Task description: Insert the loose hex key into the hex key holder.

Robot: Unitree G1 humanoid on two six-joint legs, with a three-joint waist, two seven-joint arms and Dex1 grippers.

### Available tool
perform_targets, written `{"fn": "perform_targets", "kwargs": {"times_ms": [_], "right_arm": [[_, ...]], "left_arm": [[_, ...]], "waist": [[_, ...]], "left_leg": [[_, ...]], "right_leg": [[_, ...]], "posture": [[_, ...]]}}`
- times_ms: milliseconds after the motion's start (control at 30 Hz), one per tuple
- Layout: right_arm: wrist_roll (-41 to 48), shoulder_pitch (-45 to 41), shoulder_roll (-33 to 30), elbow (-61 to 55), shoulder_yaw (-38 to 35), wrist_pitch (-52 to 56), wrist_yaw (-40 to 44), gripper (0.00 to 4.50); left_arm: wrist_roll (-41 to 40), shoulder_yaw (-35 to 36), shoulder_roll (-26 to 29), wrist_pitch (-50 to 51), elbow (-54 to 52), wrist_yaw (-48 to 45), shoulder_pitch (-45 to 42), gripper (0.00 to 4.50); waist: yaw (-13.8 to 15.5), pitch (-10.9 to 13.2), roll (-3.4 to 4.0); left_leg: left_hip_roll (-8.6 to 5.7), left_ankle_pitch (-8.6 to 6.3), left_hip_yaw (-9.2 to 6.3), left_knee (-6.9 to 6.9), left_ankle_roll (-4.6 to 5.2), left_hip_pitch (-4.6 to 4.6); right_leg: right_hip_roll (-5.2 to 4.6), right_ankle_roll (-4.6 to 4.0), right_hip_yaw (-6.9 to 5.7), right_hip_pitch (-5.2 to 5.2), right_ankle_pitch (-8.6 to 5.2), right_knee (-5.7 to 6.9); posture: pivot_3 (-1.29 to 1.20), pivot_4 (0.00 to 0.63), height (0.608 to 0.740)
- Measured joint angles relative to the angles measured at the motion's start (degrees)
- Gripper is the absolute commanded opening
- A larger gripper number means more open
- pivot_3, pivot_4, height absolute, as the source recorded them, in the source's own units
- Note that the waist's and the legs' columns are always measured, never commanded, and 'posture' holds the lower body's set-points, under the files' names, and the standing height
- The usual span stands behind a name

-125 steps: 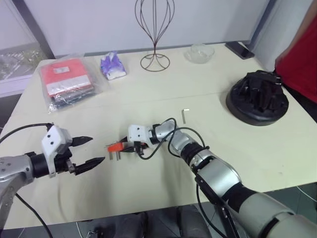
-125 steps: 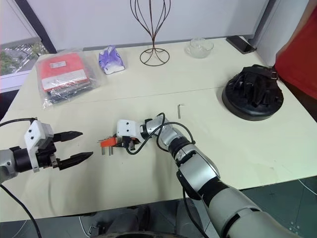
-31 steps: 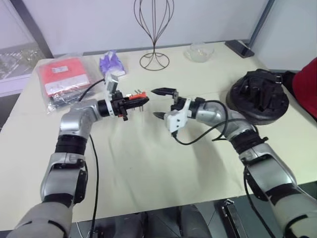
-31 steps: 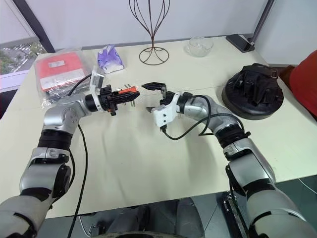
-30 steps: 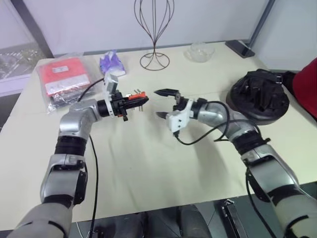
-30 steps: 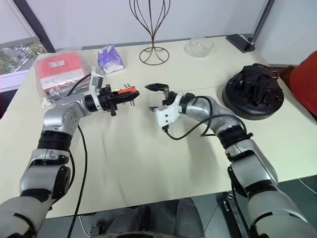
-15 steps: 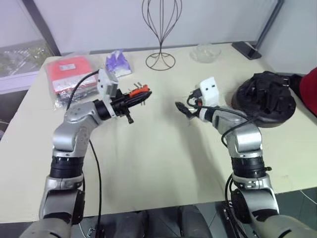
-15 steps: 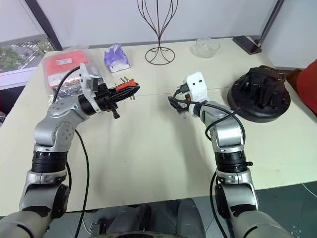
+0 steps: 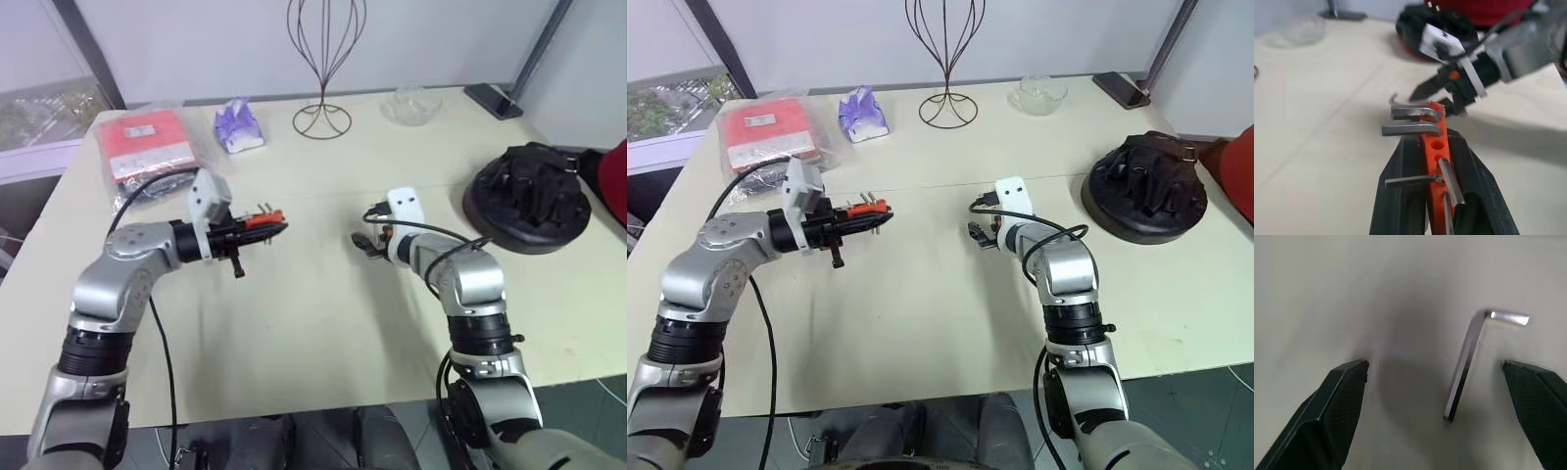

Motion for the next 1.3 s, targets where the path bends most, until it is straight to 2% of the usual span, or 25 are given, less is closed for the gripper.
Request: {"fn": "perform_targets", "kwargs": {"times_ms": [133, 200, 233, 333, 433, 467, 500, 767, 867, 1000, 1067, 1167, 1300], "right_arm": [[-0.9, -2.1, -0.5, 6.1, 0.9, -5.3, -0.3, 4.48], [-1.1, -3.6, -0.5, 10.2, 1.1, -8.6, -0.6, 3.97], [-1.4, -4.3, -0.5, 12.1, 1.4, -9.8, -0.7, 3.66], [-2.3, -7.3, -0.6, 17.9, 1.5, -11.5, -0.8, 2.2], [-2.2, -7.9, -0.6, 19.0, 1.2, -11.0, -0.8, 0.64], [-2.2, -7.9, -0.6, 18.9, 1.2, -10.7, -0.8, 0.21], [-2.2, -7.9, -0.6, 18.6, 1.2, -10.3, -0.8, 0.07], [-2.0, -7.3, -0.4, 17.0, 0.3, -10.1, -0.8, 0.07], [-0.7, -7.4, 1.0, 19.2, -1.4, -17.6, -0.4, 0.07], [-0.5, -8.1, -0.6, 16.4, 0.5, -38.0, 6.3, 0.07], [0.6, -8.3, -0.9, 13.6, 0.7, -43.6, 9.9, 0.07], [6.6, -8.1, 0.7, 10.2, -1.6, -44.8, 13.1, 0.07], [18.8, -8.0, 4.5, 3.6, -6.6, -38.0, 13.7, 0.07]], "left_arm": [[0.8, -0.2, -0.3, -0.7, 0.0, 0.5, 0.1, 0.0], [1.2, -0.6, -0.7, -1.0, 0.0, 0.9, 0.5, 0.0], [1.4, -0.8, -1.1, -1.1, 0.0, 1.3, 0.6, 0.0], [1.2, -1.1, -3.3, -0.7, -1.1, 3.3, 1.3, 0.0], [1.0, -1.4, -3.7, -0.4, -2.4, 4.2, 1.7, 0.0], [1.0, -1.4, -3.7, -0.4, -2.5, 4.4, 1.8, 0.0], [1.0, -1.4, -3.7, -0.4, -2.6, 4.7, 2.1, 0.0], [2.5, -2.1, -2.9, -2.2, -1.8, 4.5, 2.7, 0.0], [4.4, -4.4, -1.9, -3.8, 0.8, 1.9, 2.3, 0.0], [5.2, -6.0, -3.5, -5.7, 6.5, -0.6, -1.9, 0.0], [6.1, -6.4, -4.6, -7.8, 10.3, -1.4, -4.6, 0.0], [7.3, -6.6, -7.5, -10.6, 17.2, -2.0, -9.2, 0.0], [5.7, -5.9, -12.2, -11.5, 25.5, -4.0, -15.9, 0.0]], "waist": [[-0.1, 0.0, -0.01], [-0.1, 0.0, -0.05], [0.0, 0.0, -0.08], [-0.1, -0.2, -0.29], [-0.2, -0.3, -0.36], [-0.3, -0.3, -0.36], [-0.3, -0.3, -0.36], [-0.2, -0.3, -0.38], [-0.2, -0.3, -0.26], [0.0, -0.2, -0.25], [0.0, -0.3, -0.27], [-0.1, -0.3, -0.29], [-0.1, -0.3, -0.28]], "left_leg": [[0.0, 0.0, 0.0, 0.01, 0.0, 0.01], [0.0, 0.0, 0.01, 0.03, 0.0, 0.03], [0.0, 0.0, 0.0, 0.04, 0.0, 0.04], [0.02, 0.0, 0.0, 0.06, 0.0, 0.13], [0.03, 0.0, 0.01, -0.01, 0.0, 0.22], [0.03, 0.0, 0.01, -0.02, 0.0, 0.23], [0.04, 0.0, 0.01, -0.02, 0.0, 0.23], [0.03, -0.01, 0.01, -0.03, 0.02, 0.23], [0.02, -0.01, 0.03, -0.06, 0.02, 0.18], [-0.03, -0.01, 0.0, 0.05, 0.02, -0.13], [-0.02, -0.01, -0.03, 0.05, 0.02, -0.13], [-0.01, -0.01, -0.05, 0.08, 0.02, -0.13], [-0.02, -0.01, -0.09, 0.1, 0.02, -0.15]], "right_leg": [[0.0, 0.0, -0.01, 0.02, 0.0, 0.0], [0.0, 0.0, -0.01, 0.05, 0.0, 0.0], [0.0, 0.0, -0.02, 0.07, 0.0, 0.0], [0.01, 0.0, -0.02, 0.15, 0.0, 0.0], [0.02, 0.0, -0.02, 0.19, 0.0, 0.0], [0.02, 0.0, -0.02, 0.19, 0.0, 0.0], [0.02, 0.0, -0.01, 0.2, 0.0, 0.0], [0.02, 0.0, -0.02, 0.2, 0.0, -0.02], [0.01, 0.0, -0.01, 0.14, 0.0, -0.03], [-0.03, 0.02, -0.06, -0.1, 0.01, -0.02], [-0.02, 0.02, -0.11, -0.07, 0.01, -0.04], [-0.01, 0.03, -0.14, -0.05, 0.01, -0.04], [-0.04, 0.03, -0.16, -0.06, 0.01, -0.01]], "posture": [[0.0, 0.15, 0.74], [0.0, 0.15, 0.74], [0.0, 0.15, 0.74], [0.0, 0.15, 0.74], [0.0, 0.15, 0.74], [0.0, 0.15, 0.74], [0.0, 0.15, 0.74], [0.0, 0.15, 0.74], [0.0, 0.15, 0.74], [0.0, 0.15, 0.74], [0.0, 0.15, 0.74], [0.0, 0.15, 0.74], [0.0, 0.15, 0.74]]}}
